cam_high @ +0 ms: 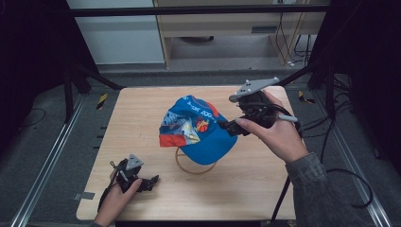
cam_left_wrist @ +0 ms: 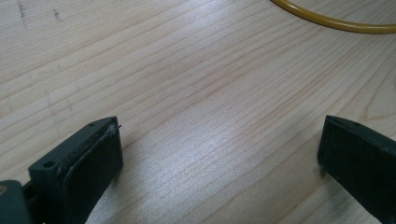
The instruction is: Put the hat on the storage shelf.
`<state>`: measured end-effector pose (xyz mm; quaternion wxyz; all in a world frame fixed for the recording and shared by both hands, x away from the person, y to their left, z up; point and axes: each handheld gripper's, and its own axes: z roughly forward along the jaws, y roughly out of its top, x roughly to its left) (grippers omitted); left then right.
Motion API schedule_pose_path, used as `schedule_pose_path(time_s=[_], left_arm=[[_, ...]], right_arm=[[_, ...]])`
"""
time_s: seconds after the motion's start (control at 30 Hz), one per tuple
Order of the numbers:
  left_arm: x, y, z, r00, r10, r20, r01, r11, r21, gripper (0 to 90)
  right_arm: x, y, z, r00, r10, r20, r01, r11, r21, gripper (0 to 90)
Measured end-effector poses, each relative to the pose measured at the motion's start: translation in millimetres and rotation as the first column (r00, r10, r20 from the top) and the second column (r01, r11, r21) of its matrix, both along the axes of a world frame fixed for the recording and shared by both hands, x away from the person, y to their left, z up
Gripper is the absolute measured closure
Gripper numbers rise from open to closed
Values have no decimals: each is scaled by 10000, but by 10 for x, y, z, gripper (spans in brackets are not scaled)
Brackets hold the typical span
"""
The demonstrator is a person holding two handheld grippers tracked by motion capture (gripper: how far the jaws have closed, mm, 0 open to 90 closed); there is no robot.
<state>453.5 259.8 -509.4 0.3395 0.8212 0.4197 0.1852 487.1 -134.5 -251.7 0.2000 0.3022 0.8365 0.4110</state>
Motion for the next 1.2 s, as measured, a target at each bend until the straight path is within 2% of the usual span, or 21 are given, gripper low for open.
schedule_pose_path(time_s=[0.03, 0.3, 0.47, 0.5, 0.57, 0.63, 0.67, 0.77, 0.8, 0.83, 0.93, 0.97, 1.07, 1.1, 1.13, 1.2], left_arm=[[-1, -1, -1, 10000, 6, -8, -6, 10000, -17, 0], [-1, 1, 1, 10000, -18, -22, 18, 10000, 24, 0], [-1, 1, 3, 10000, -16, -36, 16, 10000, 40, 0], [-1, 2, 3, 10000, -20, -35, 20, 10000, 41, 0], [-1, 1, 3, 10000, -18, -34, 18, 10000, 37, 0], [-1, 1, 3, 10000, -18, -36, 18, 10000, 38, 0], [-1, 1, 3, 10000, -18, -36, 18, 10000, 38, 0], [-1, 1, 3, 10000, -18, -36, 18, 10000, 39, 0], [-1, 1, 3, 10000, -17, -33, 17, 10000, 40, 0], [-1, 1, 3, 10000, -17, -33, 17, 10000, 40, 0], [-1, 1, 3, 10000, -17, -32, 17, 10000, 38, 0], [-1, 2, 3, 10000, -20, -33, 20, 10000, 42, 0], [-1, 2, 3, 10000, -19, -32, 20, 10000, 42, 0], [-1, 2, 3, 10000, -21, -33, 21, 10000, 43, 0], [-1, 2, 3, 10000, -21, -33, 21, 10000, 43, 0], [-1, 2, 3, 10000, -22, -32, 22, 10000, 41, 0]], right_arm=[[-1, -81, -18, 9996, -248, 141, 246, 9996, 141, 47], [-87, -464, -97, 9940, -992, 468, 957, 9928, 722, 46], [-89, -613, -204, 9903, -1362, 291, 1337, 9882, 751, 57], [-85, -684, -288, 9881, -1527, 167, 1512, 9861, 693, 60], [-86, -703, -319, 9866, -1625, 128, 1613, 9845, 691, 63], [-78, -790, -464, 9825, -1861, -23, 1858, 9806, 624, 72], [-78, -790, -464, 9825, -1861, -23, 1858, 9806, 624, 72], [-68, -876, -622, 9780, -2071, -245, 2083, 9760, 632, 79], [-68, -876, -622, 9780, -2071, -245, 2083, 9760, 632, 79], [-60, -913, -717, 9751, -2187, -375, 2207, 9735, 598, 81], [-53, -939, -793, 9730, -2261, -470, 2285, 9722, 520, 82], [-42, -967, -895, 9684, -2414, -626, 2448, 9681, 537, 83], [-33, -984, -970, 9653, -2519, -685, 2556, 9653, 532, 84], [-25, -997, -1064, 9623, -2598, -809, 2645, 9629, 539, 86], [-25, -997, -1064, 9623, -2598, -809, 2645, 9629, 539, 86], [-22, -1008, -1172, 9586, -2681, -956, 2737, 9604, 522, 89]])
